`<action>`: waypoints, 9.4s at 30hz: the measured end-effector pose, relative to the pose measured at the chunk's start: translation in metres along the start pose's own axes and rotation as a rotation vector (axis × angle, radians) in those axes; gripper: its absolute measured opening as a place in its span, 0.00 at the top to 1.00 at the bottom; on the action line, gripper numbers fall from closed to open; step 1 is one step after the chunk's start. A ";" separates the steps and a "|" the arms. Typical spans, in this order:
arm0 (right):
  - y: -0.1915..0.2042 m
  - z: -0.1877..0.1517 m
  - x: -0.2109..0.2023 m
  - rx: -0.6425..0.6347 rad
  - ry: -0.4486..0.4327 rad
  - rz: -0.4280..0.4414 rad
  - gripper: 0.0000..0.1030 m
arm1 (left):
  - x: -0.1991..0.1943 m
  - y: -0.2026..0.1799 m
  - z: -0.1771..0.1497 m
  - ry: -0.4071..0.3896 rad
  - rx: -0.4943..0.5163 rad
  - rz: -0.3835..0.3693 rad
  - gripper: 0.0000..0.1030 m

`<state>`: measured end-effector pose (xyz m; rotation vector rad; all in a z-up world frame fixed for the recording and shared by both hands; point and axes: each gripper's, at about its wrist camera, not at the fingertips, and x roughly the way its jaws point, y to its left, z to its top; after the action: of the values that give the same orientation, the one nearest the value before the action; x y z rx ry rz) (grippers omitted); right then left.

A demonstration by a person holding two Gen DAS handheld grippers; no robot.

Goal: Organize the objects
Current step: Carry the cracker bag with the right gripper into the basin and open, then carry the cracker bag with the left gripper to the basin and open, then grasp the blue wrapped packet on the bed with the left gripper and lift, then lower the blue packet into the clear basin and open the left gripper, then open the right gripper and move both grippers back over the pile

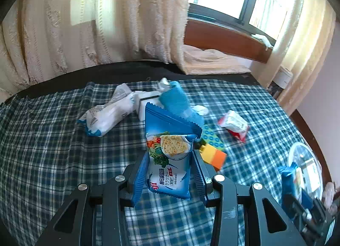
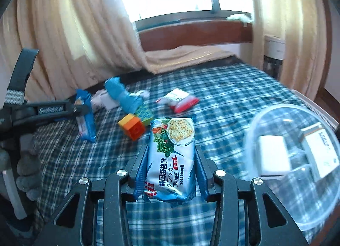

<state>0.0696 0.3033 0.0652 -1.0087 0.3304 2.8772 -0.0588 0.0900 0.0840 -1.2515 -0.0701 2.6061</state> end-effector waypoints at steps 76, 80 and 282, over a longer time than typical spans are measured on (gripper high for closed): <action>-0.201 -0.032 -0.081 0.275 -0.162 -0.111 0.42 | 0.038 -0.293 -0.022 -0.043 0.587 -0.137 0.58; -0.205 -0.032 -0.079 0.285 -0.159 -0.118 0.42 | 0.046 -0.302 -0.022 -0.030 0.602 -0.137 0.58; -0.094 -0.014 -0.053 0.213 -0.112 0.006 0.42 | 0.039 -0.086 -0.012 -0.003 0.213 0.036 0.01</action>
<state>0.1330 0.3914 0.0708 -0.8085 0.6152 2.8129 -0.0554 0.1815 0.0599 -1.1835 0.2258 2.5650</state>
